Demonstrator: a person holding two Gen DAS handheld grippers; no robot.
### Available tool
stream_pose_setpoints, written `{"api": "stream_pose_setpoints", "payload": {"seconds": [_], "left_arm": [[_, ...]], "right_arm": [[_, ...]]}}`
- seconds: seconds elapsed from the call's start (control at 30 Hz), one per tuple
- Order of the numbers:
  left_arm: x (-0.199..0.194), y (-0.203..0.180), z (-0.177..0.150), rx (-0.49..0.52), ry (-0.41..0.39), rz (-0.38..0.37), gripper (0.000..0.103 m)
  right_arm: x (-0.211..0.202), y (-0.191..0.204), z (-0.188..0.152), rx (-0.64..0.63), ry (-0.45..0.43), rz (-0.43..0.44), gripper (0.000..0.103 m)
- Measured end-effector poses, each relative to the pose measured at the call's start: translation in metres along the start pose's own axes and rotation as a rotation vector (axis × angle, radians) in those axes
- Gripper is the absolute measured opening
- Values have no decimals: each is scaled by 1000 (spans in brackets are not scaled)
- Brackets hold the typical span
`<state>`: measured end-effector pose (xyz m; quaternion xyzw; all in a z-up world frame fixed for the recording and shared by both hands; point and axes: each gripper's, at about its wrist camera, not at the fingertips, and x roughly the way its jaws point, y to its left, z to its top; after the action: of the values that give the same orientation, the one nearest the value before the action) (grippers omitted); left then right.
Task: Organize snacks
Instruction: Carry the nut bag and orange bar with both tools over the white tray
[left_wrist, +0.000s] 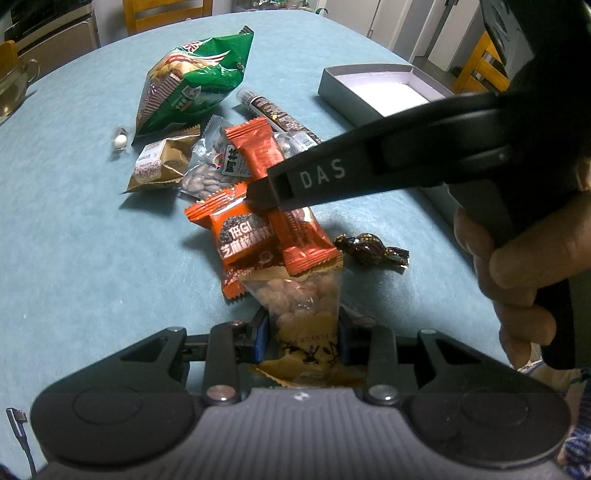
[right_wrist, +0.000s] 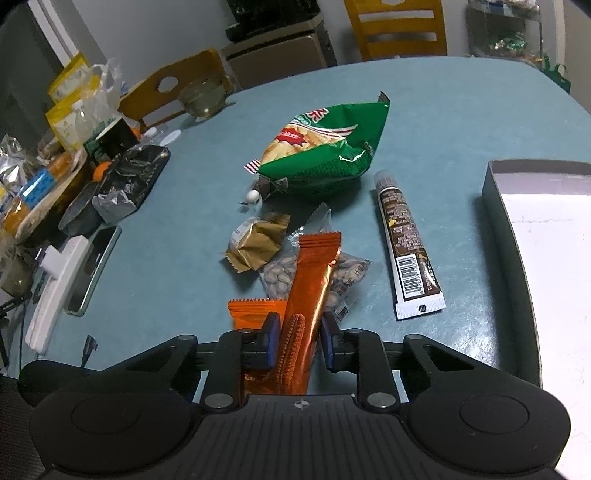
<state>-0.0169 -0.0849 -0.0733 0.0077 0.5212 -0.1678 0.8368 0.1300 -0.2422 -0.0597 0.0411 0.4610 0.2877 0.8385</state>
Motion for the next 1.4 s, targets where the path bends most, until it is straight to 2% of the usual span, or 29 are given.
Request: {"api": "stream_pose_setpoints", "payload": {"seconds": [0.37,0.9,1.4], "left_arm": [[-22,3,3,0,-76,2,32],[-43,9,12,4,-128,5,32],[-46,6,41,33,-175,4,32]], "right_arm": [[-18,-8,6,66,-54,18,19],[-40,-13,11,104,-115,32,18],[-67,-34,11,152,-185,-20,18]]}}
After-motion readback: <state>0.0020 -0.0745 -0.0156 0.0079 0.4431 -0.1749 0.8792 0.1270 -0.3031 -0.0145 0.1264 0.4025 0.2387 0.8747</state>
